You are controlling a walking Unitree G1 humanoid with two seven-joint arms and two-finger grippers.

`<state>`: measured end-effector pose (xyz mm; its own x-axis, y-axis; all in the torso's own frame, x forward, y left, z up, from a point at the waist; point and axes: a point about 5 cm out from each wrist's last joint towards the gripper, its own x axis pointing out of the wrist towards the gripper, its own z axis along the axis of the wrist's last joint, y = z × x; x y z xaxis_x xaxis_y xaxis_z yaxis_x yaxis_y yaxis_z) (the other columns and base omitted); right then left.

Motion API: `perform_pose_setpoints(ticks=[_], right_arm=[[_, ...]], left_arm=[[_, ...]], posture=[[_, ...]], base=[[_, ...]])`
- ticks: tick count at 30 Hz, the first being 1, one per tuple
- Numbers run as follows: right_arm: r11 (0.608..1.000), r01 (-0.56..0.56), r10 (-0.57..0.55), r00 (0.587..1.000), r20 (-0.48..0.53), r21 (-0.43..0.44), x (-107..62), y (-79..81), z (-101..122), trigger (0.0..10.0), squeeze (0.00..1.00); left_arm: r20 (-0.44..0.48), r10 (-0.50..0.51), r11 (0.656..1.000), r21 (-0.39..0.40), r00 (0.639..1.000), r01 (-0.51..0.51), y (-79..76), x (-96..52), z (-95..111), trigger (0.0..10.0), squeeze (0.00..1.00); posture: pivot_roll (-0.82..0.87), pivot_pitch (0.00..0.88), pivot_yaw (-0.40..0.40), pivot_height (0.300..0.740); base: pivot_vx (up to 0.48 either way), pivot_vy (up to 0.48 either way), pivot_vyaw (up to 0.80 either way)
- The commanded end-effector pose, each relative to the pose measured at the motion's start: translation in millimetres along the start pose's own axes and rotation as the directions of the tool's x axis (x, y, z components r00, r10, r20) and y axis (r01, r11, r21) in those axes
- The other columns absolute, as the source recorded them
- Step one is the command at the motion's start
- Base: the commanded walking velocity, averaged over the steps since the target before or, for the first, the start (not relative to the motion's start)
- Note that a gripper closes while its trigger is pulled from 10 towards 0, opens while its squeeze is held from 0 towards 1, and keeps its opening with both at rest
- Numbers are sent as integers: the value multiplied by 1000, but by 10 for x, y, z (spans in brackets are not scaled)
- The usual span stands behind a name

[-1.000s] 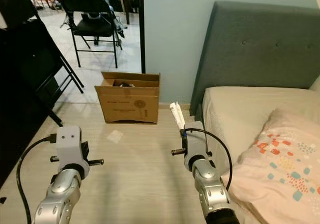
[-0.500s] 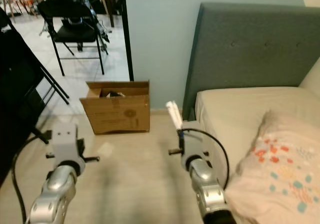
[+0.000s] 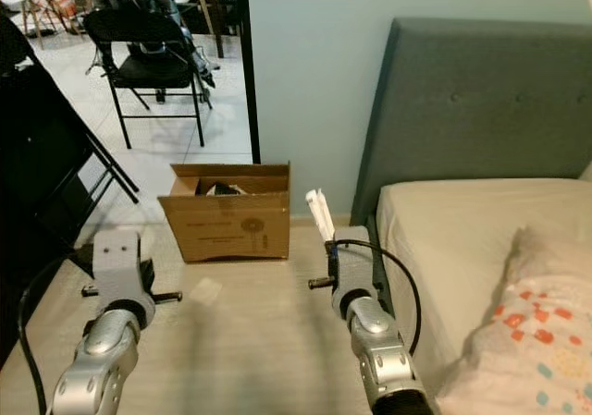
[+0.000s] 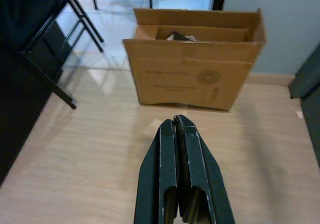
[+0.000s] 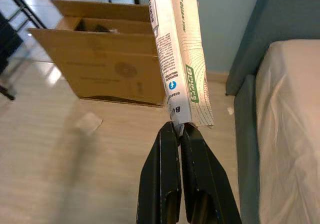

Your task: Clean up the room

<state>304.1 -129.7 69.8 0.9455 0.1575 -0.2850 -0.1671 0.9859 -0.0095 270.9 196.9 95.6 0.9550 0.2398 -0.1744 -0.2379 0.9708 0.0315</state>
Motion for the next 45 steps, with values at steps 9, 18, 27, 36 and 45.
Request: perform_pose_setpoints(ticks=[9, 18, 27, 36, 45], right_arm=[[1000, 18, -18, 1000, 2, 22, 36, -32, 1, 10000, 0], [999, 19, -19, 1000, -3, 29, 32, -19, -27, 10000, 0], [999, 20, -20, 1000, -2, 29, 37, -22, -29, 10000, 0], [999, 15, -15, 1000, 0, 31, 33, -9, -31, 10000, 0], [999, 7, -7, 1000, 5, 32, 34, -7, -20, 10000, 0]], left_arm=[[-10, -18, 1000, 11, 1000, 19, -29, 25, -17, 10000, 0], [-15, -25, 1000, 9, 1000, 25, -25, 20, -23, 10000, 0], [-14, -28, 1000, 6, 1000, 28, -27, 25, -22, 10000, 0], [-14, -31, 999, 8, 999, 31, -23, 15, -30, 10000, 0], [-13, -31, 999, 8, 999, 31, -21, 11, -29, 10000, 0]], posture=[[1, 57, -34, 740], [2, 61, -28, 740], [-1, 57, -25, 740], [-1, 50, -26, 740], [0, 53, -26, 740]], base=[[408, 0, 0], [432, 0, 0], [453, 0, 0], [455, 0, 0], [455, 0, 0]])
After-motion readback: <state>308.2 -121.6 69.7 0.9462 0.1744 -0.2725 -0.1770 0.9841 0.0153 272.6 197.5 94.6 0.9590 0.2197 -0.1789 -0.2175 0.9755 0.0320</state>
